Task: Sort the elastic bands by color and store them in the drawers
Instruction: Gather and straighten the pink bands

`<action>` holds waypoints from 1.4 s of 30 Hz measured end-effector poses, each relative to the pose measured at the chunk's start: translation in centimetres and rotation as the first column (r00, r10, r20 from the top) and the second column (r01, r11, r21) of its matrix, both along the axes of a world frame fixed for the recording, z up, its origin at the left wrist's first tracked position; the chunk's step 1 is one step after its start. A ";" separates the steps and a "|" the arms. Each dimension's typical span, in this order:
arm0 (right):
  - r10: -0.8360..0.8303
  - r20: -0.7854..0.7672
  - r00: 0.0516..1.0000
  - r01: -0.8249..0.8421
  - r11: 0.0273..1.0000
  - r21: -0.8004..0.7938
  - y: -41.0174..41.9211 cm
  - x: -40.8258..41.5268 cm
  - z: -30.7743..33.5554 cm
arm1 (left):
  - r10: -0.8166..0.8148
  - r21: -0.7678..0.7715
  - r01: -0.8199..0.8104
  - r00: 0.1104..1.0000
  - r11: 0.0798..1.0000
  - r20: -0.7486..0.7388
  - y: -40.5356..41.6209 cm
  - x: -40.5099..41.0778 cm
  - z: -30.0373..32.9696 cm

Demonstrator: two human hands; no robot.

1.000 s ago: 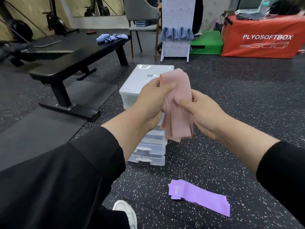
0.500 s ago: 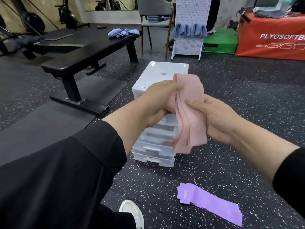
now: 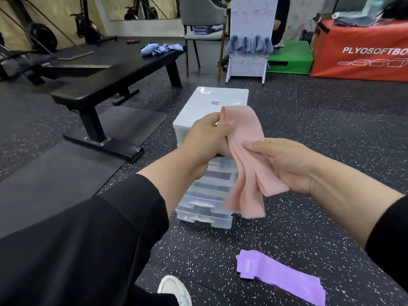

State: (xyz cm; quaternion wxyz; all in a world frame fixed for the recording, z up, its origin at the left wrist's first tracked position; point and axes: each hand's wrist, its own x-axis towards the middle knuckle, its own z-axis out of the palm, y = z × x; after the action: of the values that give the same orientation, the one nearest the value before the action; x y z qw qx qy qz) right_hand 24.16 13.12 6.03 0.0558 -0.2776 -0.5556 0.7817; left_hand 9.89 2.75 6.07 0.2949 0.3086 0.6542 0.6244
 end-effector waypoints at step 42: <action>-0.016 0.045 0.999 -0.008 0.871 0.491 2.3 0.7 0.8 | -0.009 -0.030 0.021 0.936 0.999 0.352 1.0 2.6 -1.0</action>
State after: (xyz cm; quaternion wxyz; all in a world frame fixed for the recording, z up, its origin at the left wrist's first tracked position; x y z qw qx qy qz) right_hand 24.88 15.38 6.85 0.1129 -0.2740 -0.7364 0.6082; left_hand 12.48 3.78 5.11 0.4171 0.1921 0.5988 0.6562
